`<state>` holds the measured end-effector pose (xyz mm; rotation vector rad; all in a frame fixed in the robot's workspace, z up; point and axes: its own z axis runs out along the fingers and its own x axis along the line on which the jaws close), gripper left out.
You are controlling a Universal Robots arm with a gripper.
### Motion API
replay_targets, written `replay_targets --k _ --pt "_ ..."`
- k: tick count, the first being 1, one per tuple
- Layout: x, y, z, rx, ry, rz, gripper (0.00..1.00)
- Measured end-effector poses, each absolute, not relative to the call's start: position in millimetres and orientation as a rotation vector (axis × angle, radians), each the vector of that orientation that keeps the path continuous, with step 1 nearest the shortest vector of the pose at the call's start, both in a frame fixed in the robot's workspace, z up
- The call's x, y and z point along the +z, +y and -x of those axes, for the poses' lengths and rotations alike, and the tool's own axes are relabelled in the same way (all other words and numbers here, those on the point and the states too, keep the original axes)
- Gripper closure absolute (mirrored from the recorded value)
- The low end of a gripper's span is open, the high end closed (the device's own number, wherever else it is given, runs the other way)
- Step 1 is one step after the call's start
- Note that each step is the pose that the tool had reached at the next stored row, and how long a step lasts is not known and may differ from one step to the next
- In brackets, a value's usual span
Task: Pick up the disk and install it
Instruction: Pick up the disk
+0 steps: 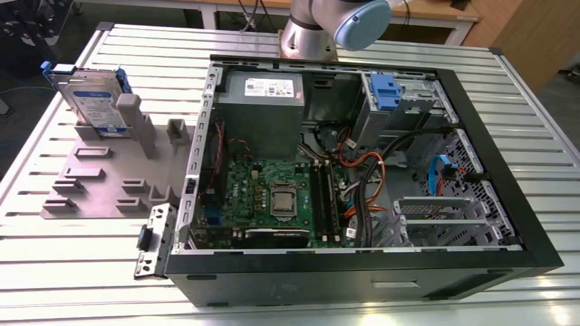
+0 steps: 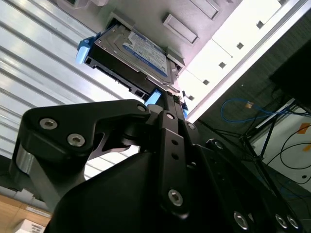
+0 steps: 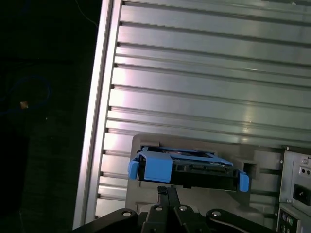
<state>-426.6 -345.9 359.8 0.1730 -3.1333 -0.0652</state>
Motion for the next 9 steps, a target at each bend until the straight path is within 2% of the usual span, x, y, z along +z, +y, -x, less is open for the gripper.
replay_targets --k 9 --pt "359.8 -345.9 426.6 -0.065 -3.12 -0.315 0.89"
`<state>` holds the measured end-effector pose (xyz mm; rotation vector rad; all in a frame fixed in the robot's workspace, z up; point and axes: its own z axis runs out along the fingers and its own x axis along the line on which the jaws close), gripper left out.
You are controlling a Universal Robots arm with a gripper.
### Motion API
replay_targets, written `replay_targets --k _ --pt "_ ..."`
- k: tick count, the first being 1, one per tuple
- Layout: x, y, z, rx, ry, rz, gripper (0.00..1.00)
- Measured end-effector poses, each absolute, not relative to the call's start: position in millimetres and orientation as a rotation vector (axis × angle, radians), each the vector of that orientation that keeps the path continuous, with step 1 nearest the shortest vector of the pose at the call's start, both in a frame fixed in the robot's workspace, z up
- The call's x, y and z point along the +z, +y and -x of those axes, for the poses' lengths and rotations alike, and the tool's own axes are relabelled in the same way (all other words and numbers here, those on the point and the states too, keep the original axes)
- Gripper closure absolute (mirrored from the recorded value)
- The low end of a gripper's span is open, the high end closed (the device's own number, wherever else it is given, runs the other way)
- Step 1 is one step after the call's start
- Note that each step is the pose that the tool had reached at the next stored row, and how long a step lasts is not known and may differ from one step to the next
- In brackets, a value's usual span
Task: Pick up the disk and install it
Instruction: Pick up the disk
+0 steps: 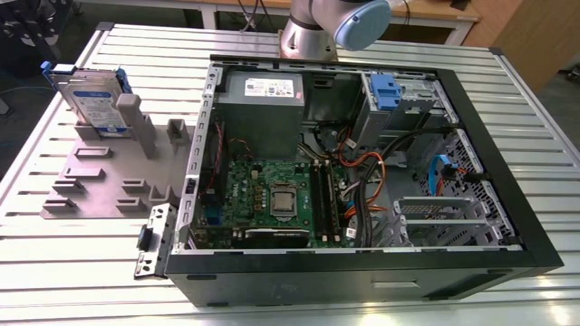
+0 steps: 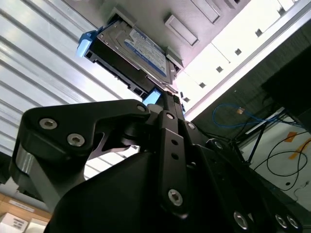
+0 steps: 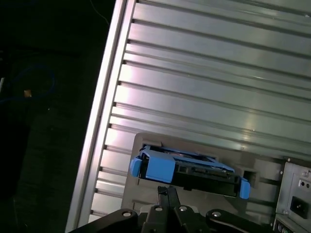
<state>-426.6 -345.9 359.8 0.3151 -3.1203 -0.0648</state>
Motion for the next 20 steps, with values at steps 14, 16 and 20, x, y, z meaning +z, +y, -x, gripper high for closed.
replay_targets --k 14,16,20 --pt "359.8 -346.0 426.6 -0.065 -3.116 -0.352 0.89" --pt "359.8 -345.9 426.6 -0.065 -3.116 -0.352 0.89" --pt "359.8 -345.9 426.6 -0.065 -3.116 -0.352 0.89"
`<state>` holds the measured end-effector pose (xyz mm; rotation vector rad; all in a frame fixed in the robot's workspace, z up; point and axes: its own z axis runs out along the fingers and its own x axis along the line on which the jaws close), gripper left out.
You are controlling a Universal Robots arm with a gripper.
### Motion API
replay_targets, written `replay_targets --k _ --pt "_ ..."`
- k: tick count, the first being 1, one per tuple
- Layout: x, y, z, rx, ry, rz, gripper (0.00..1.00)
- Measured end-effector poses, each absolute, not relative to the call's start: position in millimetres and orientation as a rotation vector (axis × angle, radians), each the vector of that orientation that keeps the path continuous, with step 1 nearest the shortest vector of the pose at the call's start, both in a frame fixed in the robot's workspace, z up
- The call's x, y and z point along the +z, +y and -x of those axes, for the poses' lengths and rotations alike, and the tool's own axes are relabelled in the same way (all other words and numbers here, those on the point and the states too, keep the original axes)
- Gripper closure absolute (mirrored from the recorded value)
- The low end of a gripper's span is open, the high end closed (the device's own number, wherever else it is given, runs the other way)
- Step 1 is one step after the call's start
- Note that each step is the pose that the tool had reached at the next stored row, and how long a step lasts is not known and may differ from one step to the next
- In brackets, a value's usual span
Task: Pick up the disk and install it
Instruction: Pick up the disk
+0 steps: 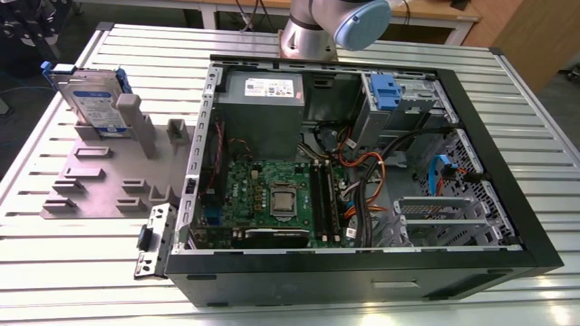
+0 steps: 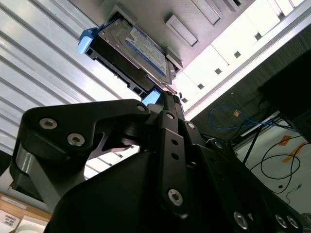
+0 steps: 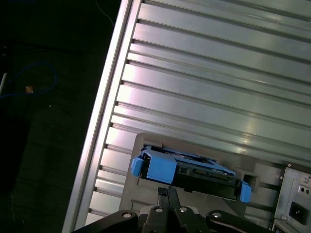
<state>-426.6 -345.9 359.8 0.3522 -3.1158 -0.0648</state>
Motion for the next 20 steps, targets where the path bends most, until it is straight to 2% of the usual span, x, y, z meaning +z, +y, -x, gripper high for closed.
replay_targets --k 20 --pt "359.6 -345.9 426.6 -0.064 -3.086 -0.54 0.89"
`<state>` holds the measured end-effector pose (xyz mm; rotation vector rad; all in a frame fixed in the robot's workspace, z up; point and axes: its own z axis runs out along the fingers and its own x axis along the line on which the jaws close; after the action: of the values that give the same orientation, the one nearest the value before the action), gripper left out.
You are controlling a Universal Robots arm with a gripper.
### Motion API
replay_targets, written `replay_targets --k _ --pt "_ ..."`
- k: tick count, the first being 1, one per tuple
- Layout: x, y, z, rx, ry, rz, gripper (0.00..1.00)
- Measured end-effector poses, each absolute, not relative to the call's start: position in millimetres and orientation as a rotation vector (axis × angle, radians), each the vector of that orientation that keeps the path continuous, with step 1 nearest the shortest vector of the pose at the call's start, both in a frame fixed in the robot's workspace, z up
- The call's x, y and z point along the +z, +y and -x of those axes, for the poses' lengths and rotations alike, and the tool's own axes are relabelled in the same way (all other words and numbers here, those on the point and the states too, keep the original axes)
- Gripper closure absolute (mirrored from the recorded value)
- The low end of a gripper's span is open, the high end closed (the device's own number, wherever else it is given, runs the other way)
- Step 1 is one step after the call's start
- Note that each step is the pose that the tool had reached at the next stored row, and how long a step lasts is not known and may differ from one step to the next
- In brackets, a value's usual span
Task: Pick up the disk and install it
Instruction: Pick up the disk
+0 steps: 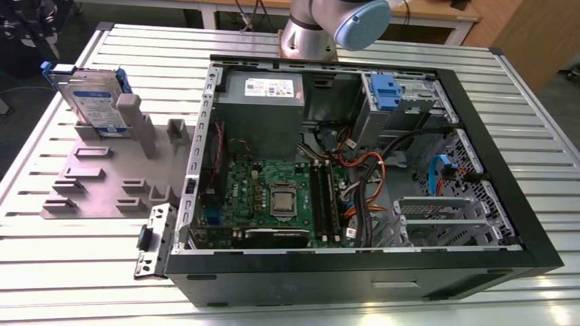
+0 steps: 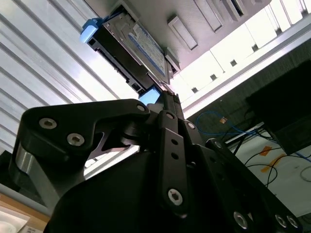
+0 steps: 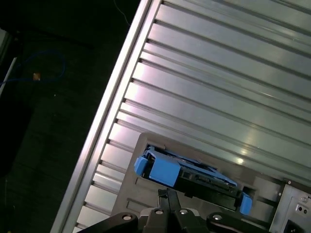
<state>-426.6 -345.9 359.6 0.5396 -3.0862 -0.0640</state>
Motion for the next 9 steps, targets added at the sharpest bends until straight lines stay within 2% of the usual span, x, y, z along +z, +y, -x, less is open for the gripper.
replay_targets --k 9 --pt "359.5 -345.8 426.6 -0.064 -3.086 -0.54 0.89"
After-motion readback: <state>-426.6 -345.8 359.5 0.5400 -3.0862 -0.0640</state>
